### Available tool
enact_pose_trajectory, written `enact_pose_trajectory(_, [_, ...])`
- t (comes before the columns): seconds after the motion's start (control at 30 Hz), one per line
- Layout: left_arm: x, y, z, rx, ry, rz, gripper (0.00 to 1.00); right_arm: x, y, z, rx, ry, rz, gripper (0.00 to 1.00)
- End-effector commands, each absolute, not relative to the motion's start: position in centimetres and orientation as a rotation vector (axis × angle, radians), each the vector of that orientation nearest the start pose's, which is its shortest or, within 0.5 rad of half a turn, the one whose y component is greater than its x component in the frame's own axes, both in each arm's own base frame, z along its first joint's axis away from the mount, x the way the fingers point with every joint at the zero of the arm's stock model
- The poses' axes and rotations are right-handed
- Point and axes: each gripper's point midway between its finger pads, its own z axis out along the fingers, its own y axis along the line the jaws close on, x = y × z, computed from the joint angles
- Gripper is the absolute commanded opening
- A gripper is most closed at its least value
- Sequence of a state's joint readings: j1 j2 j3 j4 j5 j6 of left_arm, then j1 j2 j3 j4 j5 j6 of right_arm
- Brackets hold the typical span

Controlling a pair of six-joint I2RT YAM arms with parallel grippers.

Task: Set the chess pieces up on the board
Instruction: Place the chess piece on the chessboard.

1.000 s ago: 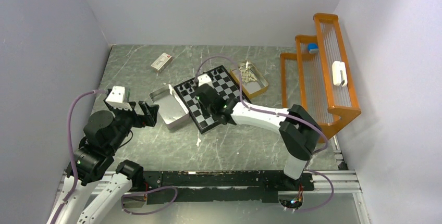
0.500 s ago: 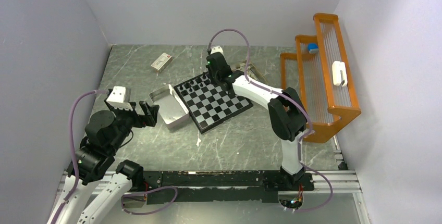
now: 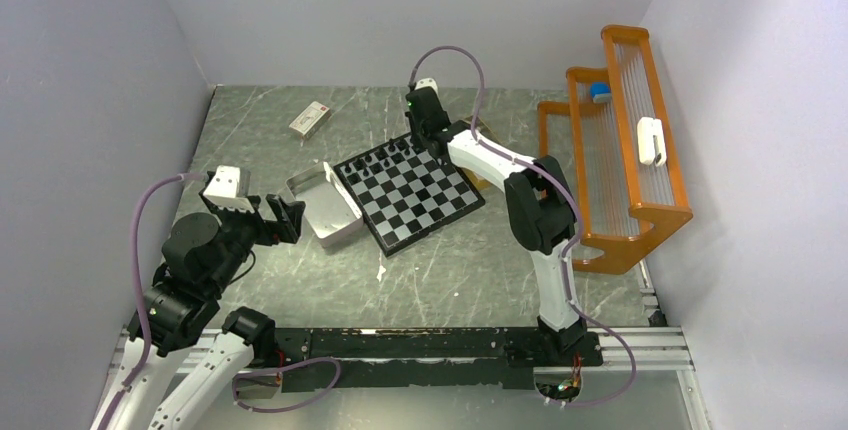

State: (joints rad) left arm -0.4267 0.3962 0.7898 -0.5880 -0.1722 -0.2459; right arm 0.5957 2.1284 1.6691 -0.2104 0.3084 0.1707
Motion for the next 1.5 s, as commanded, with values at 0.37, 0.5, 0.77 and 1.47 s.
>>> enact_pose_trajectory(0.37, [20.8, -6.7, 28.6, 0.024, 1.732, -0.322, 0.97, 52.5, 26.7, 7.7, -0.254, 2.219, 0.067, 0.05])
enact_pose_trajectory(0.5, [20.8, -6.7, 28.6, 0.023, 1.731, -0.322, 0.97, 52.7, 26.6, 7.1, -0.253, 2.223, 0.072, 0.05])
enact_pose_trajectory(0.77, [20.8, -6.7, 28.6, 0.022, 1.728, -0.322, 0.97, 53.3, 26.4, 6.4, -0.238, 2.235, 0.085, 0.05])
enact_pose_trajectory(1.47, [20.8, -6.7, 28.6, 0.023, 1.729, -0.322, 0.97, 53.8, 26.1, 4.3, -0.244, 2.291, 0.059, 0.11])
